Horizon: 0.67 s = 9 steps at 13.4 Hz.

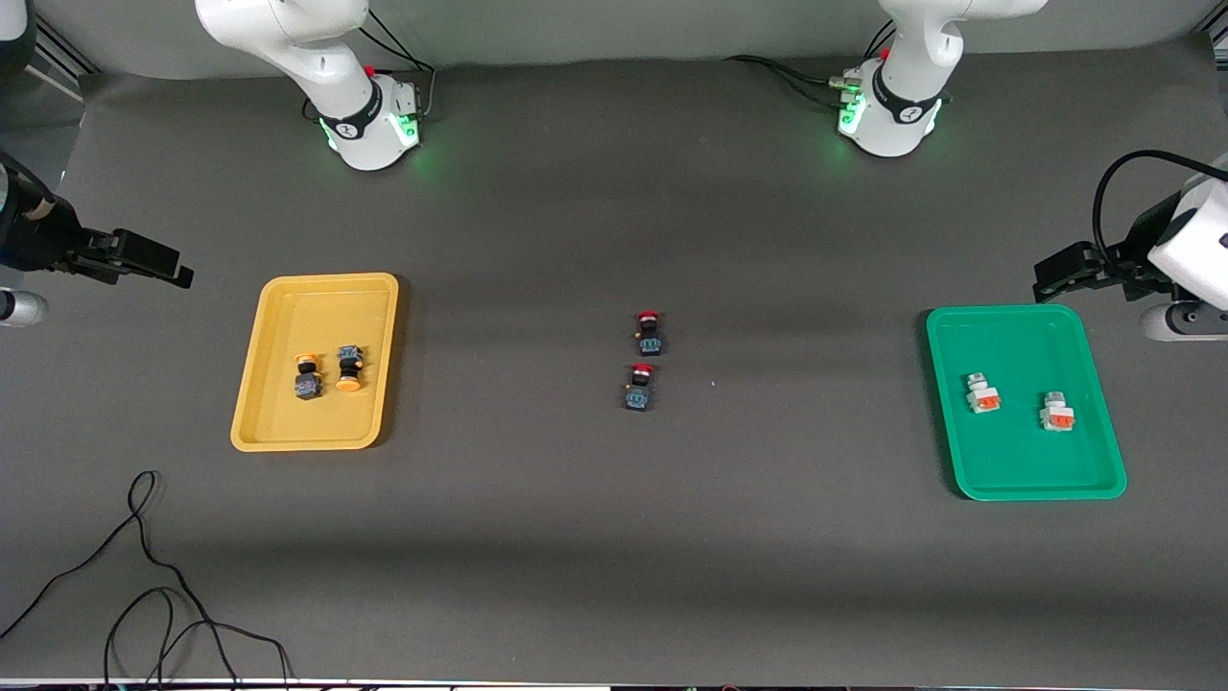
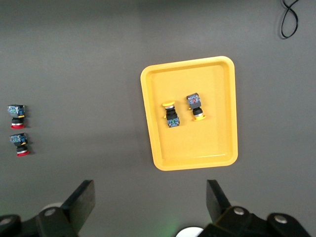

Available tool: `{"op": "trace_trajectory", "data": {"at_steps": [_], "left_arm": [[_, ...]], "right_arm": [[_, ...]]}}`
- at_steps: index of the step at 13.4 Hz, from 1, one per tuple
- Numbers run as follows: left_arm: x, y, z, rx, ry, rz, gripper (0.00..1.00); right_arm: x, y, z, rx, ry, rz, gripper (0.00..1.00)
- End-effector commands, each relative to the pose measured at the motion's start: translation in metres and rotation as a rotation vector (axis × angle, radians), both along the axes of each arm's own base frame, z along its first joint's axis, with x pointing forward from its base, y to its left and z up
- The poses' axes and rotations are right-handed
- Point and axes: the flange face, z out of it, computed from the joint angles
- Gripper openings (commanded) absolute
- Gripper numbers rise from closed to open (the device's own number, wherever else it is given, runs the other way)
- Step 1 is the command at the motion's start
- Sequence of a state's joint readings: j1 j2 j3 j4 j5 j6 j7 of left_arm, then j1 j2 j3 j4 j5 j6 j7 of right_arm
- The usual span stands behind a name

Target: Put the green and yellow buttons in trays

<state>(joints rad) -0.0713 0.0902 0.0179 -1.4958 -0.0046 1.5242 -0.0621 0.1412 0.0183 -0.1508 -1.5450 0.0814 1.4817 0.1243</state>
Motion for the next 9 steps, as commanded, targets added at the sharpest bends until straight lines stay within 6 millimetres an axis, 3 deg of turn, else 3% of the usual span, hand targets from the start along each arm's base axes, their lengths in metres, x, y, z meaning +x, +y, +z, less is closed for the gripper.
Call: {"op": "trace_trajectory", "data": {"at_steps": [1,7,9], "left_arm": [[-0.007,-0.001,0.006,0.006,-0.015,0.011,1.00],[-0.008,-0.001,0.006,0.006,-0.013,0.011,1.00],[-0.008,-0.001,0.006,0.006,-0.013,0.011,1.00]], "right_arm": [[-0.031,0.005,-0.009,-0.027,-0.040,0.002,1.00],[-0.028,0.022,-0.006,-0.096,-0.054,0.086,1.00],[-0.027,0.013,-0.006,-0.091,-0.060,0.106,1.00]]}}
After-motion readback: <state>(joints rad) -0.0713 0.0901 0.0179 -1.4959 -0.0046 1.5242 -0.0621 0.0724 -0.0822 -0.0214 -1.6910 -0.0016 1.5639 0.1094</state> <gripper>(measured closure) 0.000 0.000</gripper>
